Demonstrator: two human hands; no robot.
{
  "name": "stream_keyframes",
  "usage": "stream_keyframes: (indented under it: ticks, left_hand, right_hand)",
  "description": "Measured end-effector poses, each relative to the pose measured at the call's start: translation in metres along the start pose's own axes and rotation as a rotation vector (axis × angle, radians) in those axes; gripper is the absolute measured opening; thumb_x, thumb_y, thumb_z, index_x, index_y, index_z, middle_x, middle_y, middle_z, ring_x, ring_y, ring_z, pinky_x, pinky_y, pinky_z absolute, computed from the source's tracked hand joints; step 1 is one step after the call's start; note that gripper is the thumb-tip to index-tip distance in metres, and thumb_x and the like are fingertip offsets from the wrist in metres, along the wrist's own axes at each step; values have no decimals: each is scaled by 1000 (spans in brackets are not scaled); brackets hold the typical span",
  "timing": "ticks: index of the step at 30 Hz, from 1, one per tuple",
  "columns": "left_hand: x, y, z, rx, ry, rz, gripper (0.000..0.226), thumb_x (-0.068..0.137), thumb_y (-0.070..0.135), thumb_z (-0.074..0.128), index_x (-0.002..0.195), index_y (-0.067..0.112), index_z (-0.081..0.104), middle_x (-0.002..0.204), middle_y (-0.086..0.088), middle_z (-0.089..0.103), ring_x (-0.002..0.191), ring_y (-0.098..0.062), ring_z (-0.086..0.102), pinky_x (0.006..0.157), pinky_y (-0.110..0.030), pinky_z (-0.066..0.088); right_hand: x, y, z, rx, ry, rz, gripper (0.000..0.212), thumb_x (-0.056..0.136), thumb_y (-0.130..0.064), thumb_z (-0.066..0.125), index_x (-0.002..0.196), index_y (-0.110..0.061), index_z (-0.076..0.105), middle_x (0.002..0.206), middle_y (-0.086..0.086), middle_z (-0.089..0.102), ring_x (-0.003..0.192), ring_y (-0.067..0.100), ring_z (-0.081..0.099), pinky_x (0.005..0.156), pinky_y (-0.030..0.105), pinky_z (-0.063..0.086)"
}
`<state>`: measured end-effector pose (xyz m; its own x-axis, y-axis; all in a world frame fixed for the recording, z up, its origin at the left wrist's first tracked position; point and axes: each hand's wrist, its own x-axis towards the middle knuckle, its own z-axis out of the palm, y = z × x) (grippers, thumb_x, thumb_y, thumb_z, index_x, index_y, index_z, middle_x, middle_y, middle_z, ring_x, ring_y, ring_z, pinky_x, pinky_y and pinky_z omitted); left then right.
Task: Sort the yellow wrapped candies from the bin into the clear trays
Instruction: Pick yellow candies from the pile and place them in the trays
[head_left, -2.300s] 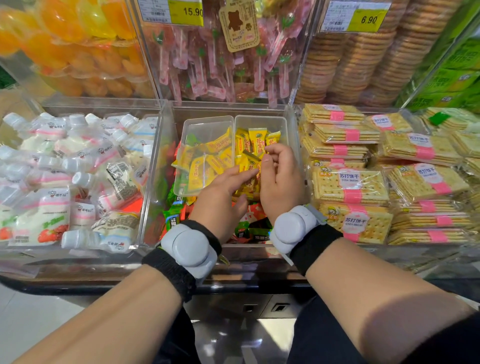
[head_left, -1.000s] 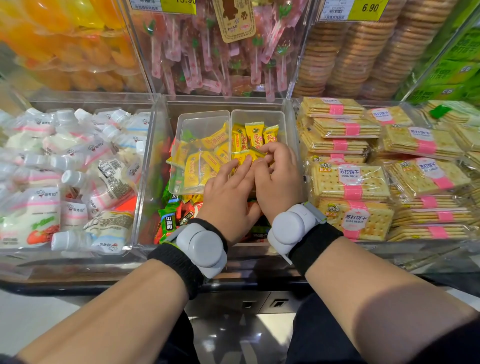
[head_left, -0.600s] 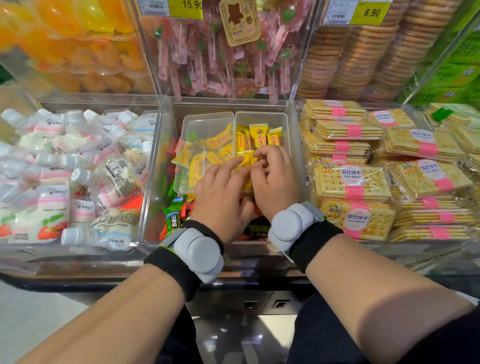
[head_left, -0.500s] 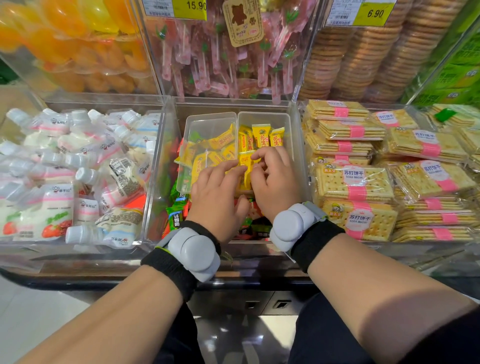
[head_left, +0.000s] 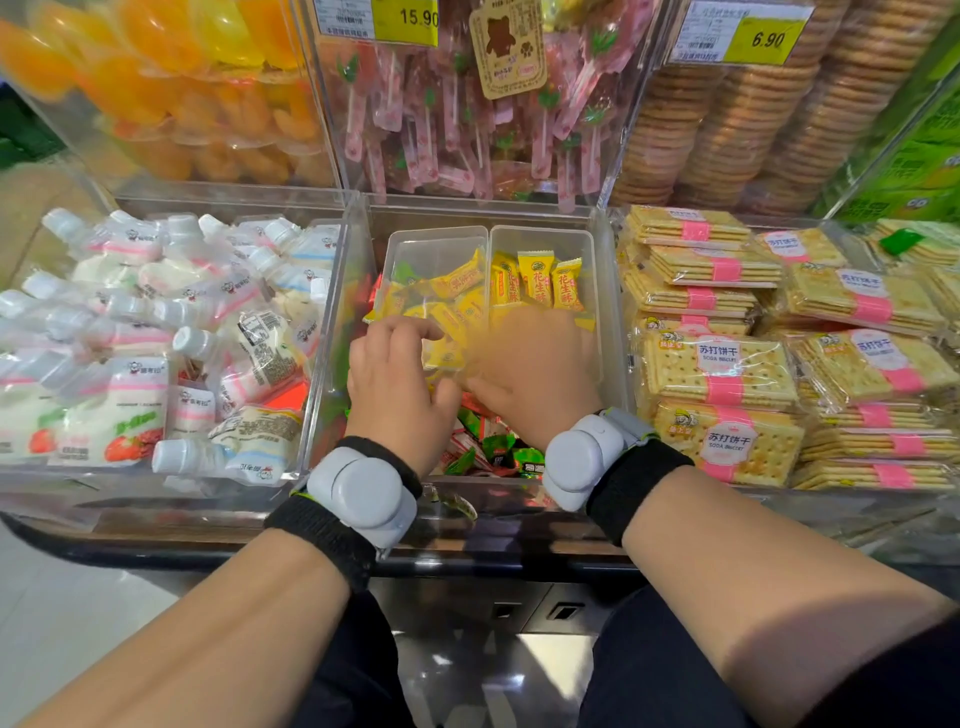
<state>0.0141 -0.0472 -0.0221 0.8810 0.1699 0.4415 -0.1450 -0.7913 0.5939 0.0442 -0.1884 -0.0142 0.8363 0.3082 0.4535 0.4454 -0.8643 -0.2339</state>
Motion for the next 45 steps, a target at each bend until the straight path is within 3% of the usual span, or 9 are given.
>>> stream_keyframes:
  ticks: [12, 15, 18, 25, 30, 33, 35, 40, 45]
  left_hand:
    - [2, 2, -7, -97, 137, -61, 41, 70, 5, 54, 110, 12, 49, 114, -6, 45, 109, -27, 39, 91, -25, 23]
    - [3, 2, -15, -198, 259, 1, 32, 67, 5, 49, 100, 9, 49, 102, -1, 40, 100, -26, 42, 89, -32, 31]
    - [3, 1, -21, -246, 336, 86, 22, 66, 6, 45, 88, 11, 46, 92, -2, 39, 89, -19, 38, 79, -28, 29]
    - [-11, 2, -20, -201, 124, 382, 15, 66, 2, 42, 71, 11, 52, 76, -1, 51, 80, -16, 43, 78, -24, 30]
    - [-11, -2, -17, -153, -67, 387, 19, 70, 8, 41, 65, 11, 59, 69, 0, 56, 75, -14, 42, 73, -21, 30]
    - [-9, -5, -9, -55, -181, 254, 21, 76, 11, 46, 71, 17, 65, 76, 7, 55, 83, -17, 45, 77, -22, 30]
    - [-4, -8, -1, 23, -202, 142, 19, 80, 10, 52, 88, 19, 67, 93, 2, 58, 98, -22, 44, 86, -22, 28]
    - [1, -9, 9, 237, -246, -60, 43, 82, 26, 52, 124, 24, 52, 137, -6, 37, 125, -27, 27, 104, -41, 25]
    - [7, -6, 10, 236, -236, -152, 51, 80, 26, 53, 128, 14, 39, 133, -9, 41, 122, -30, 33, 101, -41, 28]
  right_hand:
    - [1, -4, -1, -42, -52, -42, 12, 83, -34, 61, 84, -24, 68, 90, 0, 57, 97, 26, 47, 81, 34, 19]
    - [2, -3, -2, -38, -55, -26, 13, 87, -33, 56, 88, -24, 65, 91, -2, 58, 98, 24, 47, 82, 34, 18]
    - [1, -4, -2, -17, -18, -9, 12, 88, -31, 55, 87, -23, 64, 89, -2, 58, 95, 24, 48, 81, 33, 19]
    - [1, -4, -3, 16, 41, 35, 13, 88, -31, 54, 86, -21, 62, 89, 0, 58, 92, 23, 50, 81, 33, 21]
    - [0, -5, -3, 56, 76, 43, 11, 89, -26, 53, 87, -17, 59, 87, 2, 57, 90, 25, 51, 81, 34, 21]
    - [0, -5, -2, 82, 99, 50, 10, 89, -23, 52, 87, -16, 58, 85, 3, 57, 88, 26, 51, 80, 34, 22]
    - [1, -4, -3, 88, 102, 54, 10, 89, -23, 52, 87, -16, 58, 86, 3, 57, 88, 26, 52, 81, 34, 22]
    - [1, -5, -2, 93, 115, 54, 9, 89, -22, 53, 87, -16, 59, 86, 3, 58, 88, 26, 52, 80, 34, 22]
    - [0, -5, -2, 97, 120, 53, 9, 89, -22, 53, 87, -16, 59, 85, 2, 57, 87, 26, 52, 80, 34, 21]
